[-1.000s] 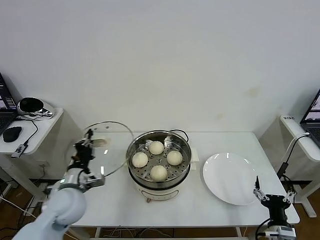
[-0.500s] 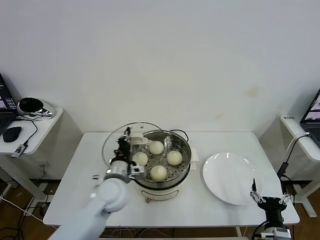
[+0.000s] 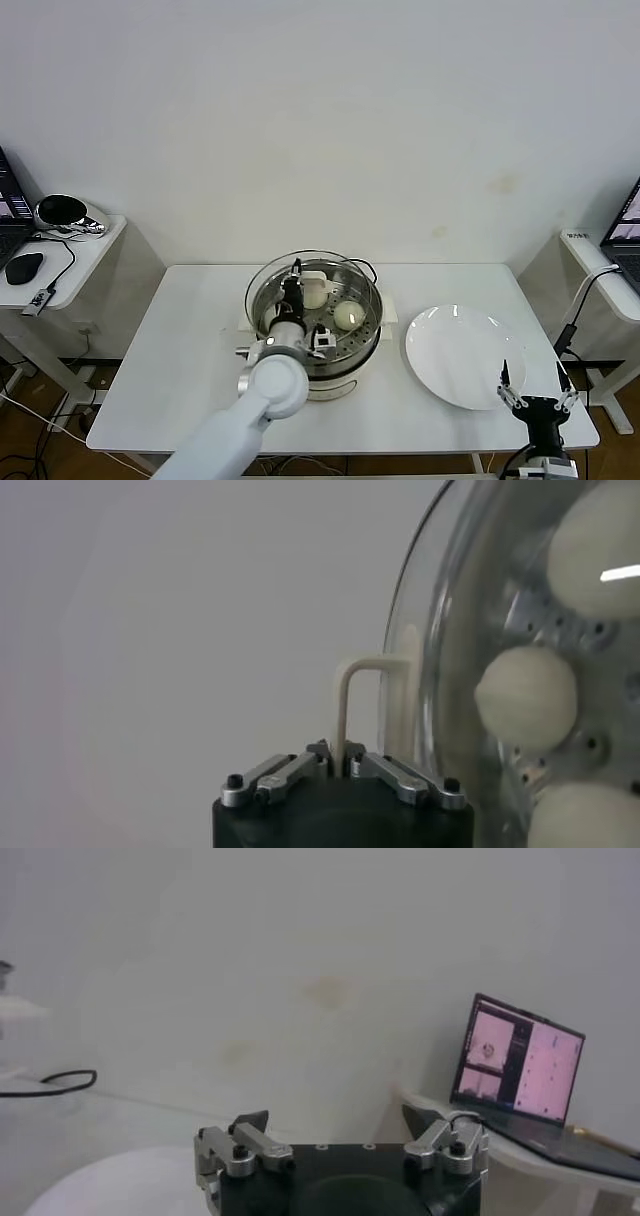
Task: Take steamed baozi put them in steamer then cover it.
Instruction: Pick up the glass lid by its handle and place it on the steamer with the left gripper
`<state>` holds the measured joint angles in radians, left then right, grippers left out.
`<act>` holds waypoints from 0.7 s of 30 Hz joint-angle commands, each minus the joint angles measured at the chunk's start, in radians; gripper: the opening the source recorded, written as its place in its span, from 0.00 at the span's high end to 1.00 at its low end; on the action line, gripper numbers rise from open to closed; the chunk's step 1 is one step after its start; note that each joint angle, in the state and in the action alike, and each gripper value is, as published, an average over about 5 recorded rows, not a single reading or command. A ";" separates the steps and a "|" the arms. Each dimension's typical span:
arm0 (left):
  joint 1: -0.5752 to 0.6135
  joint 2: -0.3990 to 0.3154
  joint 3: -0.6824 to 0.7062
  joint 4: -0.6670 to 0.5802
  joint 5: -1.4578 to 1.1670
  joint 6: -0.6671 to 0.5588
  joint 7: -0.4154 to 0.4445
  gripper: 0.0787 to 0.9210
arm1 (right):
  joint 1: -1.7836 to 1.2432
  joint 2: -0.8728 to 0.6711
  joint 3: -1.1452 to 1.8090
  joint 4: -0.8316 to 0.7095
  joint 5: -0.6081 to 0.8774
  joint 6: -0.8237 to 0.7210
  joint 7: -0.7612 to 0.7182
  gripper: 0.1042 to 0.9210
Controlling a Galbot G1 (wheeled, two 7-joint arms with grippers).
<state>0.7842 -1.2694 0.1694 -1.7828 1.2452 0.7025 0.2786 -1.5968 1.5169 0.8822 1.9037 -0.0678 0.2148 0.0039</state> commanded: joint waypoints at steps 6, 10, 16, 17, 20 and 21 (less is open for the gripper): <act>0.017 -0.076 0.016 0.041 0.082 -0.004 0.015 0.91 | -0.001 -0.001 -0.004 -0.003 -0.001 0.002 0.001 0.12; 0.032 -0.071 0.009 0.032 0.090 -0.007 0.018 0.91 | -0.001 -0.003 -0.004 -0.004 0.000 0.003 0.000 0.12; 0.050 -0.064 0.001 0.010 0.091 -0.008 0.022 0.91 | 0.000 -0.002 -0.008 -0.006 -0.001 0.002 0.000 0.12; 0.052 -0.064 0.001 0.007 0.090 -0.008 0.023 0.91 | 0.000 -0.002 -0.009 -0.006 -0.001 0.002 0.000 0.12; 0.057 -0.065 0.001 0.006 0.090 -0.010 0.023 0.91 | 0.000 -0.001 -0.011 -0.006 -0.001 0.003 -0.001 0.12; 0.059 -0.066 0.000 0.008 0.090 -0.011 0.022 0.91 | -0.001 0.000 -0.012 -0.006 -0.002 0.003 -0.001 0.12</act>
<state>0.8319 -1.3241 0.1666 -1.7752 1.3253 0.6929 0.2988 -1.5974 1.5156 0.8717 1.8987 -0.0688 0.2171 0.0037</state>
